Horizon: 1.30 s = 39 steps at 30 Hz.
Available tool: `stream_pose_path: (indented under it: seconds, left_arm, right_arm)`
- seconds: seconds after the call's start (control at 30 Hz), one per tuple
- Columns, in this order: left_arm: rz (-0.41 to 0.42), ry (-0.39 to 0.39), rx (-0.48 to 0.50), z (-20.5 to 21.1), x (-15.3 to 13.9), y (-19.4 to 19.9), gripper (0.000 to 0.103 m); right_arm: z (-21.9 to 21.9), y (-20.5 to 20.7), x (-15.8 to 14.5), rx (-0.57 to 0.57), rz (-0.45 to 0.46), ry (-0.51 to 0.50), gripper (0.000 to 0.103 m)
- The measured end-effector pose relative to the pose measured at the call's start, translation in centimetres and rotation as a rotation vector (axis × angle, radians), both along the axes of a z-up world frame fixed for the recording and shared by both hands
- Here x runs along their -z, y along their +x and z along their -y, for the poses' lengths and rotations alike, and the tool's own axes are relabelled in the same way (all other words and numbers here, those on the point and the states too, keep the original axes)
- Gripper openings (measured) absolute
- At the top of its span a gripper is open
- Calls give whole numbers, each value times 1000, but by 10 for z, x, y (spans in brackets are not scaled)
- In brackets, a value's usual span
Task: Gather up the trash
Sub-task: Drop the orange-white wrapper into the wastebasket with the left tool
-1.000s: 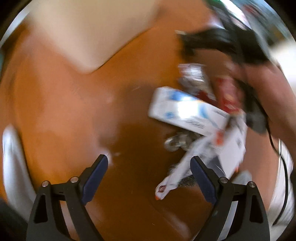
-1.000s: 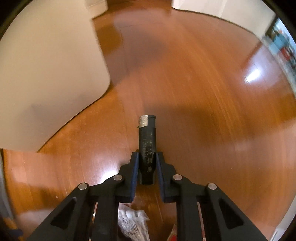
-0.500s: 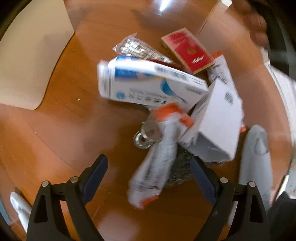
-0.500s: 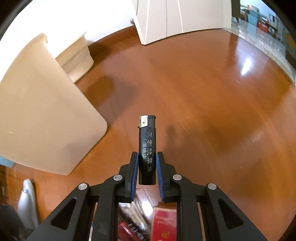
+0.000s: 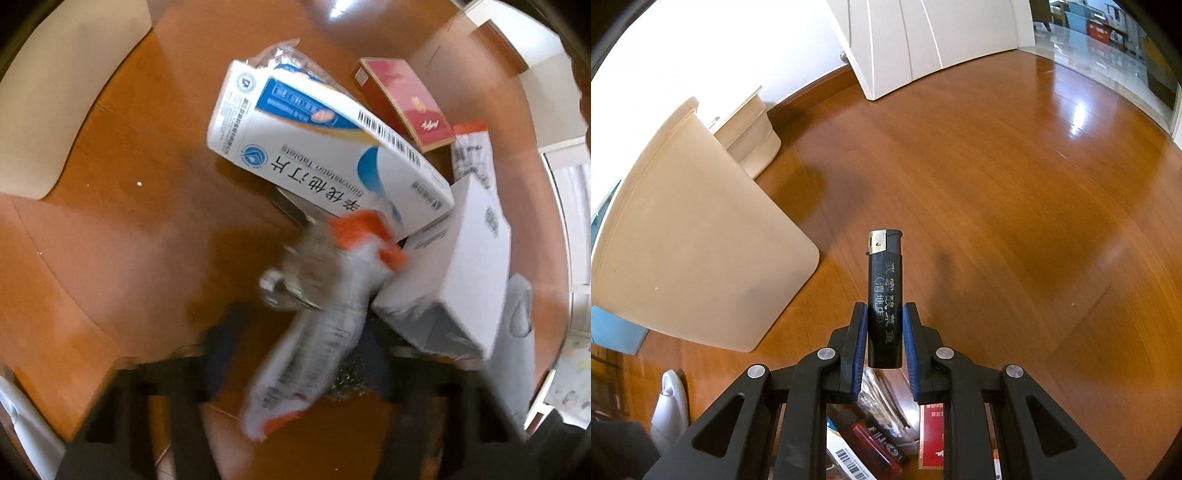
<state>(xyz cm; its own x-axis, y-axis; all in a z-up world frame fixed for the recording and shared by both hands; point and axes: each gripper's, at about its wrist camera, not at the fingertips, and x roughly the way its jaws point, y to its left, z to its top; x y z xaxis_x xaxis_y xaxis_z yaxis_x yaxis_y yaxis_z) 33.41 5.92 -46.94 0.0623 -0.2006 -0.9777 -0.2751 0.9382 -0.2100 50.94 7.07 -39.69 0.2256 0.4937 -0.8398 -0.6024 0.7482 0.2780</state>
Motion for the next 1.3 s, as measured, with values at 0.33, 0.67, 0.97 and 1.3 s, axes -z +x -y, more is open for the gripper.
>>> stream_pose_path:
  seconds: [0.33, 0.67, 0.97, 1.3]
  left_arm:
    - [116, -36, -151, -27, -88, -22, 18]
    - [606, 292, -377, -106, -326, 27, 18]
    - [468, 546, -508, -177, -292, 49, 18]
    - [358, 597, -451, -181, -266, 33, 83]
  right_arm:
    - [21, 1, -8, 61, -32, 47, 19]
    - [48, 10, -32, 139, -13, 121, 19]
    - [48, -1, -38, 131, -28, 157, 19]
    - [39, -8, -47, 118, -11, 172, 19]
